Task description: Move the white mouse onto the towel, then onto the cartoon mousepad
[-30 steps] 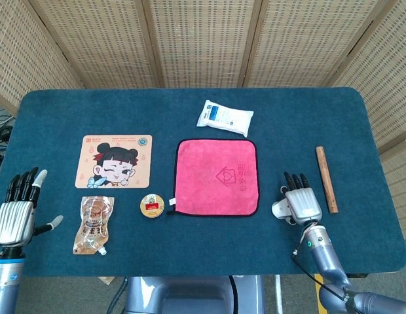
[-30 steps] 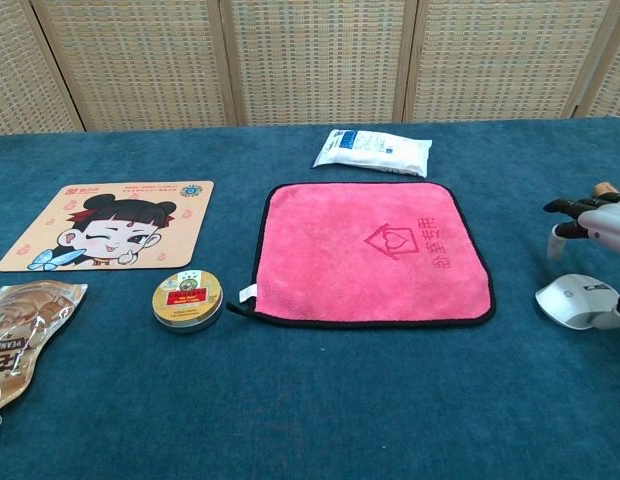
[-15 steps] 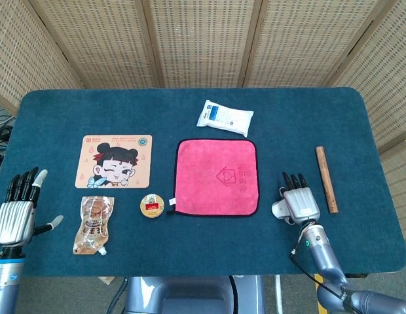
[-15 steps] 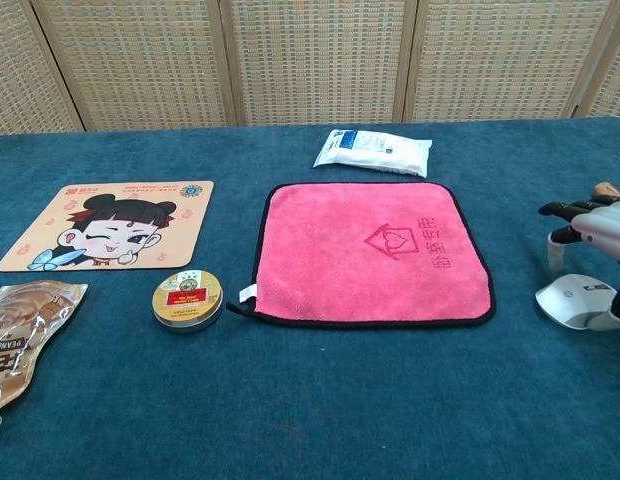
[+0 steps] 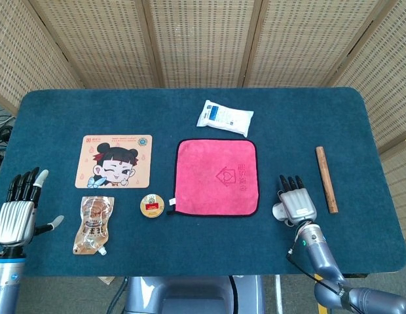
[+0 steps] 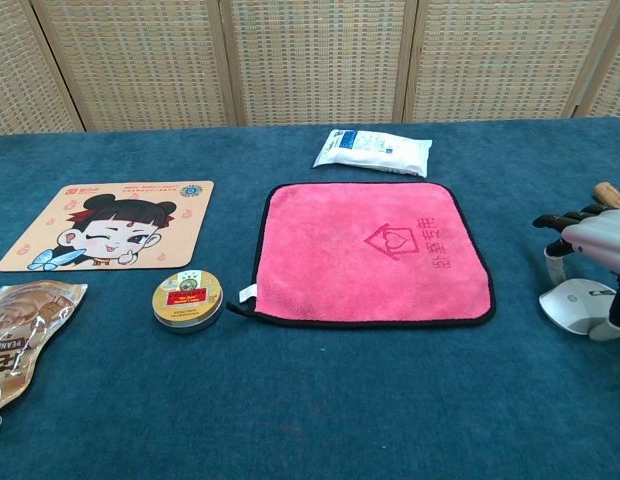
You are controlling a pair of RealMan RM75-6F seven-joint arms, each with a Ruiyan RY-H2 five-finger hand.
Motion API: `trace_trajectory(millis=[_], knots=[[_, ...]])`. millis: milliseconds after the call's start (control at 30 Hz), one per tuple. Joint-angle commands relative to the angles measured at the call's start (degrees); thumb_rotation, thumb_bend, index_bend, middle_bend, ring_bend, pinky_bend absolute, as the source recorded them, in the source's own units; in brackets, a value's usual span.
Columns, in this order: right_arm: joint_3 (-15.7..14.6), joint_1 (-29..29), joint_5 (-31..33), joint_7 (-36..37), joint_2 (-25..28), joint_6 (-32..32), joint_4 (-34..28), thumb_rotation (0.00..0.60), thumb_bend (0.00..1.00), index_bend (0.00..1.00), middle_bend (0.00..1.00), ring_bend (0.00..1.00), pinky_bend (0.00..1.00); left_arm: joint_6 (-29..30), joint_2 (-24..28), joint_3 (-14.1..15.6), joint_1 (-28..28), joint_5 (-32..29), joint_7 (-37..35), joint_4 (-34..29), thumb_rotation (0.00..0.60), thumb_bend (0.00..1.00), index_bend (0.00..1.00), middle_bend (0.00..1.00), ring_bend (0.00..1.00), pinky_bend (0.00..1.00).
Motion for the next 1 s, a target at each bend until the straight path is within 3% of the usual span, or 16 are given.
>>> trace_trajectory(millis=[33,633,1000], knots=[[-0.27,0.35,0.52,-0.41,-0.16,0.16,-0.16,0.600,0.09,0.42,0.02,0.00,0.00,-0.04,-0.01,0.05,-0.01,0.04,0.00,0.05,0.600,0.00,0.00,0.00,0.00,0.00],[-1.29,1.16,-0.37,-1.25,0.21,2.88,-1.56,0.600,0.10,0.60,0.08,0.00,0.00,0.02,0.09,0.15,0.00,0.26,-0.30,-0.08,0.600,0.00,0.00,0.00,0.00,0.00],[-1.49,1.07,-7.07,0.65,-1.13,6.82,-0.80,0.600,0.10,0.68,0.12,0.00,0.00,0.00,0.34,0.21,0.04,0.37,-0.86,-0.28,0.600,0.00,0.00,0.00,0.00,0.00]])
